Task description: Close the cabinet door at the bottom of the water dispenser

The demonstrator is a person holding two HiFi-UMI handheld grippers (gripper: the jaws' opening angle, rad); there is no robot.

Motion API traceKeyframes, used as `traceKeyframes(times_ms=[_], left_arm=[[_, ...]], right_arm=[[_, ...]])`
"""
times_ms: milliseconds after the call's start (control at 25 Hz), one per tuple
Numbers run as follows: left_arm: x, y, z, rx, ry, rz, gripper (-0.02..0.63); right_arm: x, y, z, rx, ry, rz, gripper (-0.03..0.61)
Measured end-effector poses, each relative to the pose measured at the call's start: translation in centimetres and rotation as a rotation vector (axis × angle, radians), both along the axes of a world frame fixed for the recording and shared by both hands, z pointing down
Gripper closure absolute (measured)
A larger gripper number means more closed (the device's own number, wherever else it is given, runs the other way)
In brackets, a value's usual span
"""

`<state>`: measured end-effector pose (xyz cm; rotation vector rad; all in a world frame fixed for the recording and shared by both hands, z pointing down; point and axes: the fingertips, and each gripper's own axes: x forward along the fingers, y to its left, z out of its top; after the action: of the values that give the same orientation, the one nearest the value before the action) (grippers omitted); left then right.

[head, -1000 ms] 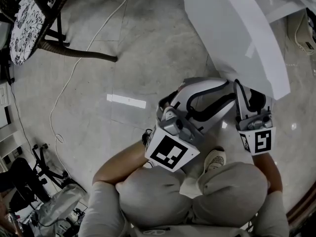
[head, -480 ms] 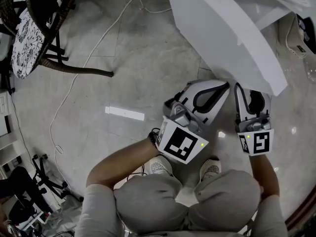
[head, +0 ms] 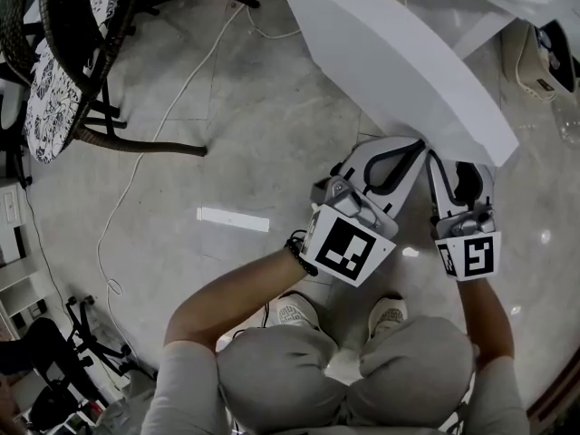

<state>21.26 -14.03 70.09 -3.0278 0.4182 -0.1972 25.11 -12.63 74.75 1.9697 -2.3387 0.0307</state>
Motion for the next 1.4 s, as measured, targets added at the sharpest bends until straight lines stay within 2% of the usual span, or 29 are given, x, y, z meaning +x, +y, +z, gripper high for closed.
traceKeyframes(times_ms=[960, 1400], left_arm=[[2.4, -0.3, -0.4, -0.003, 0.002, 0.006, 0.606], [3.2, -0.9, -0.8, 0.0, 0.015, -0.004, 0.606]], right_arm=[[5.4, -2.9, -0.1, -0.005, 0.016, 0.082, 0.382], [8.8, -5.1, -0.2, 0.016, 0.005, 0.169, 0.417]])
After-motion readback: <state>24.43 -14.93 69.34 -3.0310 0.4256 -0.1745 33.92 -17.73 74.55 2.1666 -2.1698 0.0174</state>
